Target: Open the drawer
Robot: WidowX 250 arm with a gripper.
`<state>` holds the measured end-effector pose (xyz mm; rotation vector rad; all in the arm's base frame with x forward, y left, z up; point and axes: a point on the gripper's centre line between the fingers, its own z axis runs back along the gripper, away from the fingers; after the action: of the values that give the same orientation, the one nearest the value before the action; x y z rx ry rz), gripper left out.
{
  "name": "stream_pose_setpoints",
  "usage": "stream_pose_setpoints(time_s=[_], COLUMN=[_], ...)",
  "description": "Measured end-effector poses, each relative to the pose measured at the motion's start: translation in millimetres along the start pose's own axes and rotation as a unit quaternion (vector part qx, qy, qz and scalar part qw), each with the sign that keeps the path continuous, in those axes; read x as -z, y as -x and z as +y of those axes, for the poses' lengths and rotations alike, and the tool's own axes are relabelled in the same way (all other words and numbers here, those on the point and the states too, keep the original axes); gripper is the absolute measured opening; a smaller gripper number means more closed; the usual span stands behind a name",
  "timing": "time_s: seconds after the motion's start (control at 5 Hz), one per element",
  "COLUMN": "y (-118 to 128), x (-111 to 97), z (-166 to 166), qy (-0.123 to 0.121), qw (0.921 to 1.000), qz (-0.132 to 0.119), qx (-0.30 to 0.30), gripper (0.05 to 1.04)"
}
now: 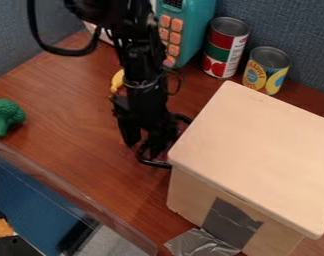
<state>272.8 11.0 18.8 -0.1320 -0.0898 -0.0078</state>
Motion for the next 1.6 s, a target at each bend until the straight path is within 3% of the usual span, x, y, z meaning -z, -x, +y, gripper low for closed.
stream_pose_setpoints(time_s=[0.2,0.4,1.2,1.6], y=[2.0,5.5,27.0,33.5], x=[0.7,-0.5,-22.6,-28.8], z=[0.9,8.1,73.7,83.5], qy=[-0.002,-0.004,-0.009,-0.009], qw=[1.0000,0.9999,0.9974,0.9967], qz=[0.003,0.010,0.057,0.077], qx=[-0.003,-0.010,-0.044,-0.026], gripper=[0.350,0.166,0.136,0.136])
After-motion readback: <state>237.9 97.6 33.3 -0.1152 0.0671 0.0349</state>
